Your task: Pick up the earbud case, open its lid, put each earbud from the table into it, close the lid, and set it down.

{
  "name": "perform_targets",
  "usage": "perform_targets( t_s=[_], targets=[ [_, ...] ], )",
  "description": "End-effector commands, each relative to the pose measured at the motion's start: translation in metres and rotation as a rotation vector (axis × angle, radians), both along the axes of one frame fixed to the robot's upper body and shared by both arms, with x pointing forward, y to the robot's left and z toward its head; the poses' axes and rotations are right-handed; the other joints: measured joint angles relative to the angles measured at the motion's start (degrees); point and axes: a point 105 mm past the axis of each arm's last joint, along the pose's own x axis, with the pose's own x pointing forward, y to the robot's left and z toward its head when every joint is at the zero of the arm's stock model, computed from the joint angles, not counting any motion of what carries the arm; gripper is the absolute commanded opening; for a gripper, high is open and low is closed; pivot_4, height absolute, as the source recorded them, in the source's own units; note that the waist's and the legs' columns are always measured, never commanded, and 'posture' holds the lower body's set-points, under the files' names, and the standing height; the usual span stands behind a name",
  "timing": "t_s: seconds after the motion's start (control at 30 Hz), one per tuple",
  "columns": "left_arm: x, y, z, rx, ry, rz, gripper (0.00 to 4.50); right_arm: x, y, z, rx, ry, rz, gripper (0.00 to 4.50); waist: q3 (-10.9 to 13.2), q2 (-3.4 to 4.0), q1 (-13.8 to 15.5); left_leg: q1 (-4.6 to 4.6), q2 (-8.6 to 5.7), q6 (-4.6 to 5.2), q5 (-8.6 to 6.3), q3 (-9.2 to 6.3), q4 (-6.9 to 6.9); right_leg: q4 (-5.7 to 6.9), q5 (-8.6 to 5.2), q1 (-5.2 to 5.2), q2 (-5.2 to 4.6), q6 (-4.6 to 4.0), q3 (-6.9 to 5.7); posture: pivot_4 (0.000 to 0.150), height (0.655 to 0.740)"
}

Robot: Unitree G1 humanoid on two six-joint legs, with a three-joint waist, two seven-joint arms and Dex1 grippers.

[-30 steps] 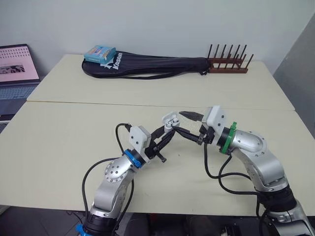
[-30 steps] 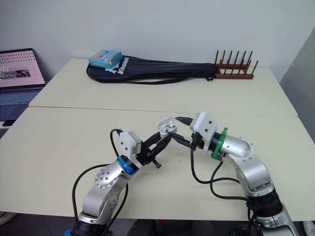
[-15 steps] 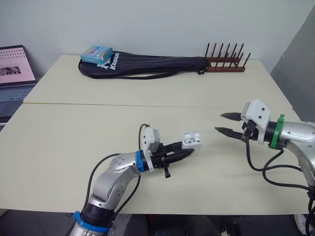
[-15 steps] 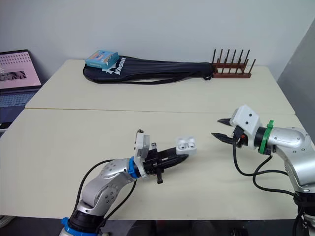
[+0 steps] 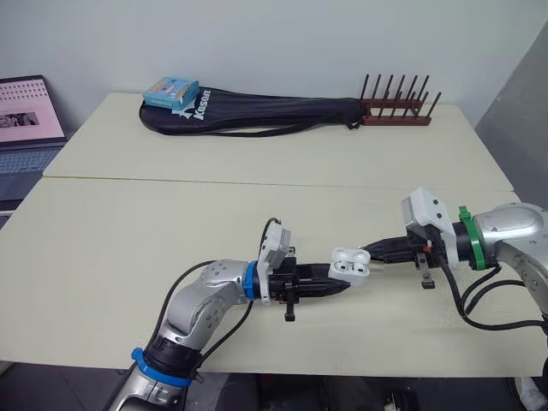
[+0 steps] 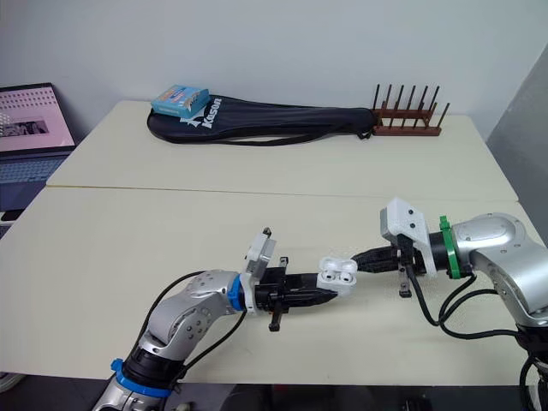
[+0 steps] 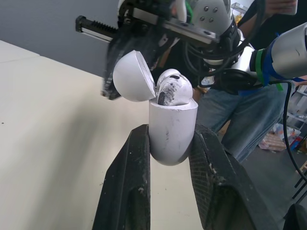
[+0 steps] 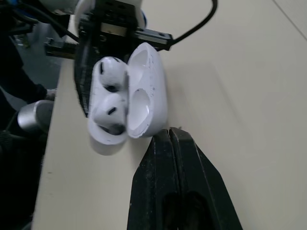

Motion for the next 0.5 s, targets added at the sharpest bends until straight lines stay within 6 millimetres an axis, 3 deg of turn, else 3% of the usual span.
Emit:
perform_targets(
  t_s=[0.03,0.5],
  targets=[
    [-0.0024,-0.0002,0.006,-0.016,-0.031,0.002,0.75,-0.0118,0.0079,0.0138,0.023,-0.014,0.073,0.0,0.0,0.0,0.0,0.0,0.0,0.0,0.0,0.0,0.0,0.0,0.0,0.0,0.0,0.0,0.0,0.15,0.7087],
    [0.0047,0.0029,0.0004,-0.008,0.02,0.063,0.75,-0.0132,0.015,0.0162,0.059,-0.009,0.062,0.0,0.0,0.0,0.06,-0.07,0.0,0.0,0.0,-0.09,0.01,-0.06,0.0,0.0,0.0,0.0,-0.09,0.15,0.7087]
  ],
)
